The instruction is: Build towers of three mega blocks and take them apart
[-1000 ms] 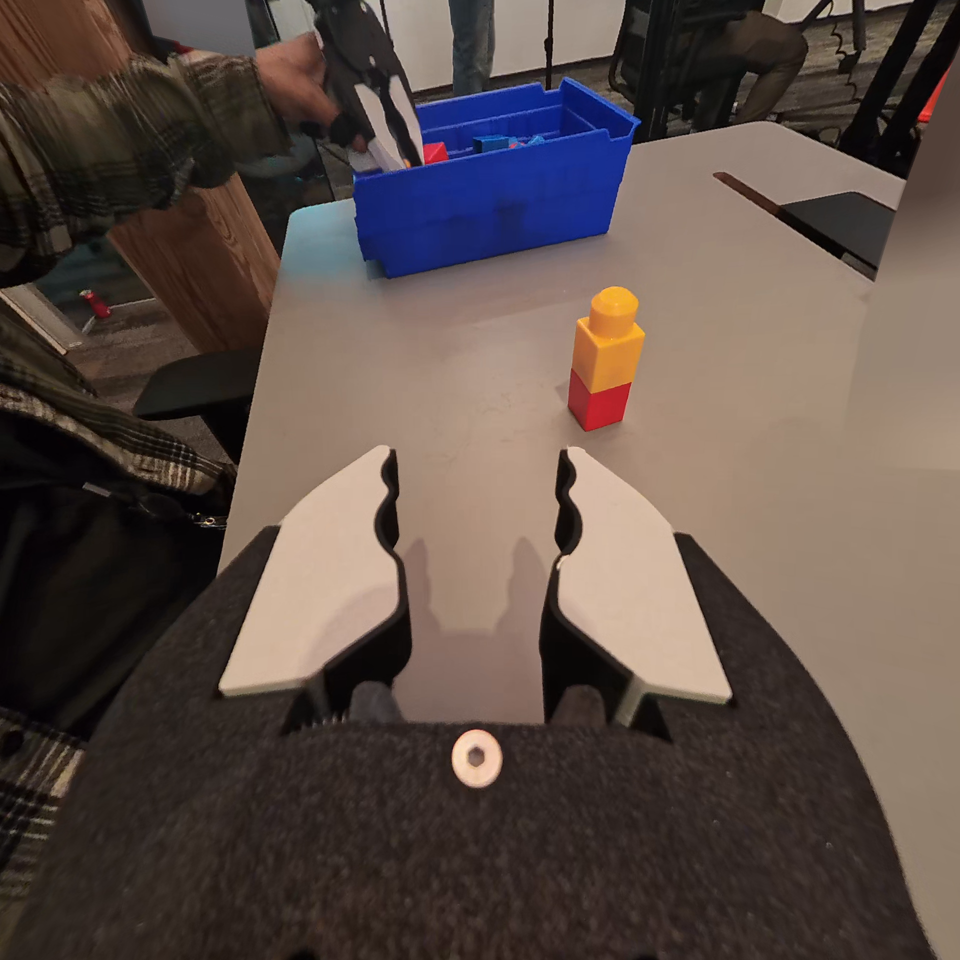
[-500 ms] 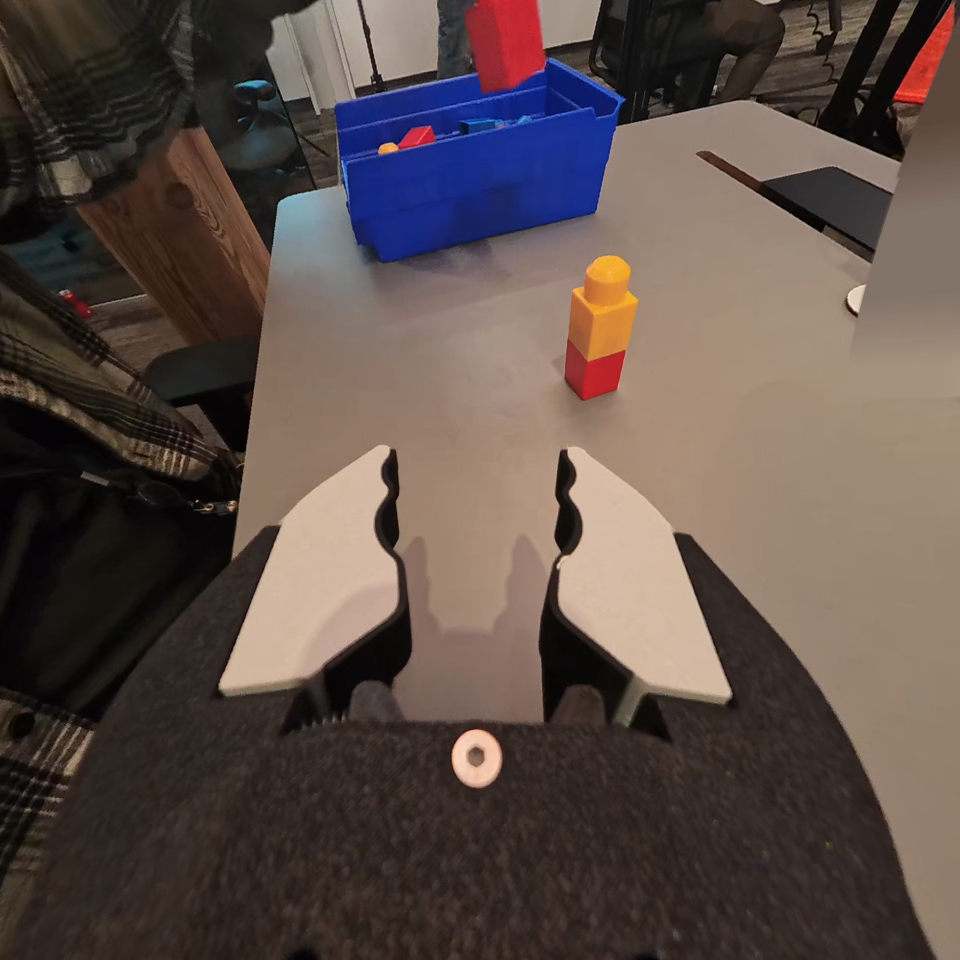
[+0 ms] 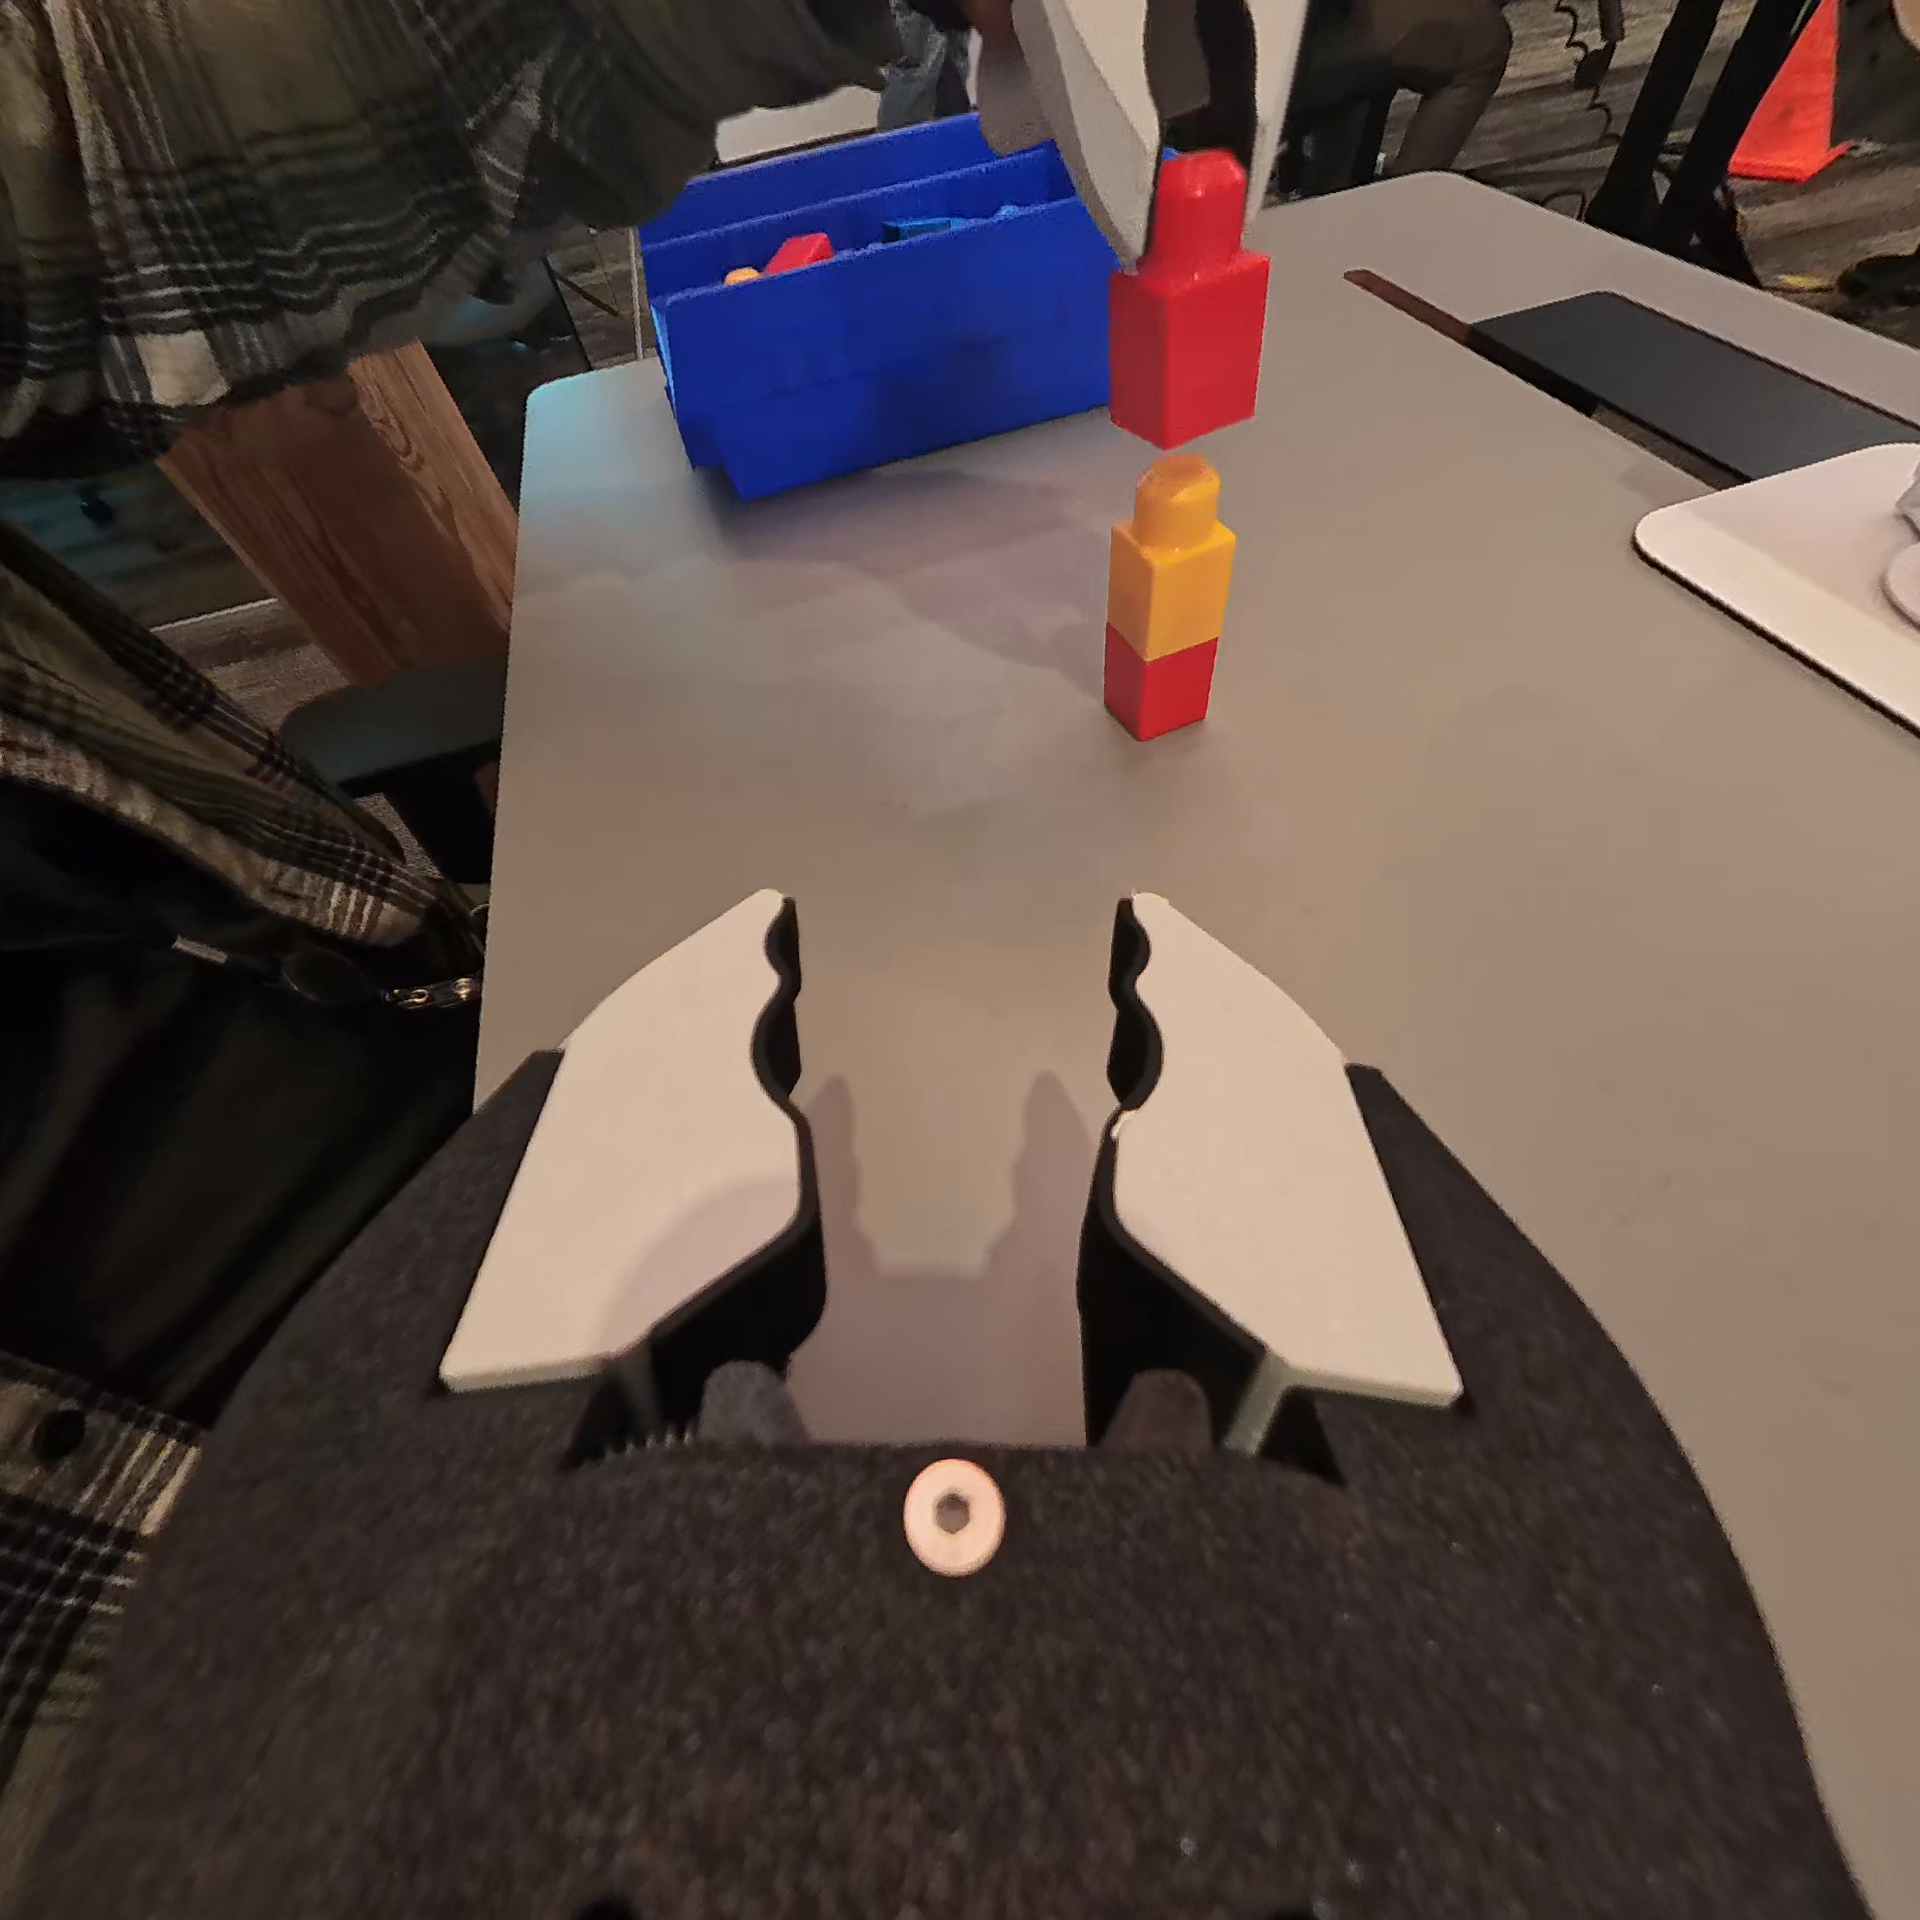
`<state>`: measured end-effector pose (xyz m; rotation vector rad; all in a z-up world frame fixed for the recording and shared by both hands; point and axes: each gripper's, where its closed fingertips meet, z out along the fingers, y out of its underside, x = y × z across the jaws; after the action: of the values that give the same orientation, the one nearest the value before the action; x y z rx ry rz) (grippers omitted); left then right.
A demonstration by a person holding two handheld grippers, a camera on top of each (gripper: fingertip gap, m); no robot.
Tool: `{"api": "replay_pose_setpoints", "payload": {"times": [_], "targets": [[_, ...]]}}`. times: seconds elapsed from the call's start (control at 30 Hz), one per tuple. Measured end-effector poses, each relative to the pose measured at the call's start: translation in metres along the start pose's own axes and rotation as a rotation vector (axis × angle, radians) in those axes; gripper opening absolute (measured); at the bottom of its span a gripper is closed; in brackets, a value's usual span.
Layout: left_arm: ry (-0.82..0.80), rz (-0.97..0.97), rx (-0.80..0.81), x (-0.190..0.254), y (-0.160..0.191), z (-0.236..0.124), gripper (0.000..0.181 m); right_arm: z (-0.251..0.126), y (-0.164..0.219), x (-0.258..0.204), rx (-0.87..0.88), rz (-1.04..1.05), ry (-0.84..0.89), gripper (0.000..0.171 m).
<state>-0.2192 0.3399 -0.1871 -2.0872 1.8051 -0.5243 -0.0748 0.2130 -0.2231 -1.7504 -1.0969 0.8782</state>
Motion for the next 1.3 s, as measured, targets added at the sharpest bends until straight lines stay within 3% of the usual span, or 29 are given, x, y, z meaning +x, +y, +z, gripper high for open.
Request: {"api": "replay_pose_setpoints", "payload": {"times": [0.5, 1.3], "targets": [[0.046, 0.041, -0.109, -0.003, 0.011, 0.023, 0.028, -0.002, 0.0, 0.002, -0.005, 0.006, 0.001, 0.057], [0.045, 0.051, -0.04, -0.004, 0.016, 0.031, 0.028, 0.01, 0.005, 0.0, -0.018, 0.02, -0.021, 0.059]]}}
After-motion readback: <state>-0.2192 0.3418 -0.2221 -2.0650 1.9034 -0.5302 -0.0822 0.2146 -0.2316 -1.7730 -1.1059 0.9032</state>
